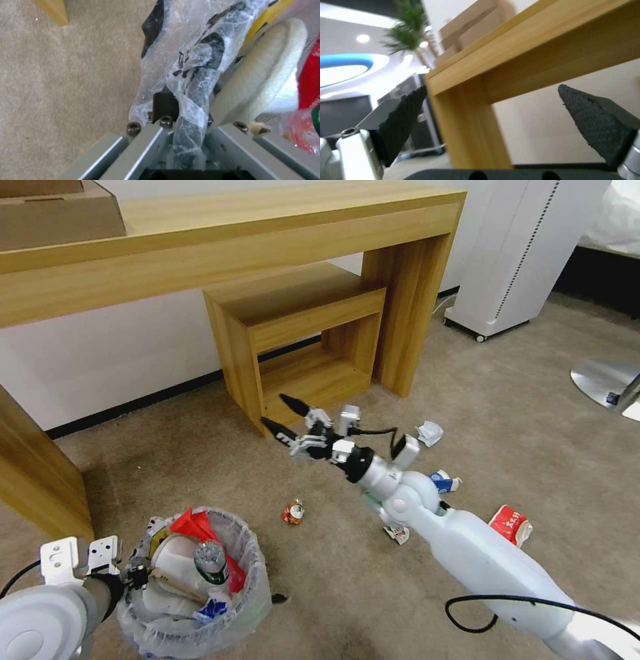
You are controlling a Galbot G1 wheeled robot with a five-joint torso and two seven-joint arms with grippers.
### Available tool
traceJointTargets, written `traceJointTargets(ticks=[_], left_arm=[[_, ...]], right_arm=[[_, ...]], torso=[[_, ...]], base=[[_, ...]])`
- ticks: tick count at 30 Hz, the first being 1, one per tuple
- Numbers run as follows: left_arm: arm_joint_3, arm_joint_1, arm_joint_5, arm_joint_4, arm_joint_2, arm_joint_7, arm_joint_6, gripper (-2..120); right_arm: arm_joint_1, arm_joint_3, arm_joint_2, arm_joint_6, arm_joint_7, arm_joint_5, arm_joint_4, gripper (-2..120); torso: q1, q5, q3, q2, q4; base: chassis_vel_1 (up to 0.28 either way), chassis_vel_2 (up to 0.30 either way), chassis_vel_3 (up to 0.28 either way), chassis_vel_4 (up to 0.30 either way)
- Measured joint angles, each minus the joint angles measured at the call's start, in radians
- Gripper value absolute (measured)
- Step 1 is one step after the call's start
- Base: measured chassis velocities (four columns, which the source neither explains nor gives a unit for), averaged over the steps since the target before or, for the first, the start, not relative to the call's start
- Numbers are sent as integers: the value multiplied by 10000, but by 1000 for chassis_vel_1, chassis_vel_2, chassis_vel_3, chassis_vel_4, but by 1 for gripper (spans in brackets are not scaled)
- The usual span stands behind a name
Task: Pick up the trash bin and place the garbage on the floor into it.
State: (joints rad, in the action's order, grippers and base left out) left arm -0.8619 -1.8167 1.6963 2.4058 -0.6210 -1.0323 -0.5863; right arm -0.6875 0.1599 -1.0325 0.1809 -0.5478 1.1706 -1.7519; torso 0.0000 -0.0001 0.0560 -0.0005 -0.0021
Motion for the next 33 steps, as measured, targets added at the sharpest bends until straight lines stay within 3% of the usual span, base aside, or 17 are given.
traceJointTargets(ticks=[5,6,9,10,12,13,16,22,33], left_arm=[[-67,172,333,-28,112,-18,23,0],[-67,172,333,-28,112,-18,23,0],[-220,283,562,-81,257,30,6,0],[-220,283,562,-81,257,30,6,0],[-556,336,856,-133,642,96,10,0],[-556,336,856,-133,642,96,10,0],[-968,354,1485,-107,1004,144,-16,0],[-1099,416,1783,-169,992,175,-52,0],[-576,707,1382,-260,593,183,-102,0]], right_arm=[[-1484,-1849,362,-159,1173,-1050,-386,100],[-1484,-1849,362,-159,1173,-1050,-386,100],[-2886,-3502,624,-637,2218,-2228,-588,100],[-2886,-3502,624,-637,2218,-2228,-588,100],[-3987,-4671,714,-1061,2987,-3454,-644,100],[-3987,-4671,714,-1061,2987,-3454,-644,100],[-5530,-6082,447,-1994,4084,-4790,-676,100],[-6209,-6664,38,-2268,4482,-5222,-512,100],[-6933,-7067,-1271,-1470,4119,-6765,512,100]], torso=[[0,1,1,0,2],[0,1,1,0,2],[0,-2,-1,1,1],[0,-2,-1,1,1],[-1,1,-1,0,-3],[-1,1,-1,0,-3],[0,1,-1,1,-4],[0,-1,-1,1,-4],[-1,-7,0,1,0]], base=[[0,0,0,0],[0,0,0,0],[0,0,0,0],[0,0,0,0],[0,0,0,0],[0,0,0,0],[0,0,0,0],[0,0,0,0],[0,0,0,0]])
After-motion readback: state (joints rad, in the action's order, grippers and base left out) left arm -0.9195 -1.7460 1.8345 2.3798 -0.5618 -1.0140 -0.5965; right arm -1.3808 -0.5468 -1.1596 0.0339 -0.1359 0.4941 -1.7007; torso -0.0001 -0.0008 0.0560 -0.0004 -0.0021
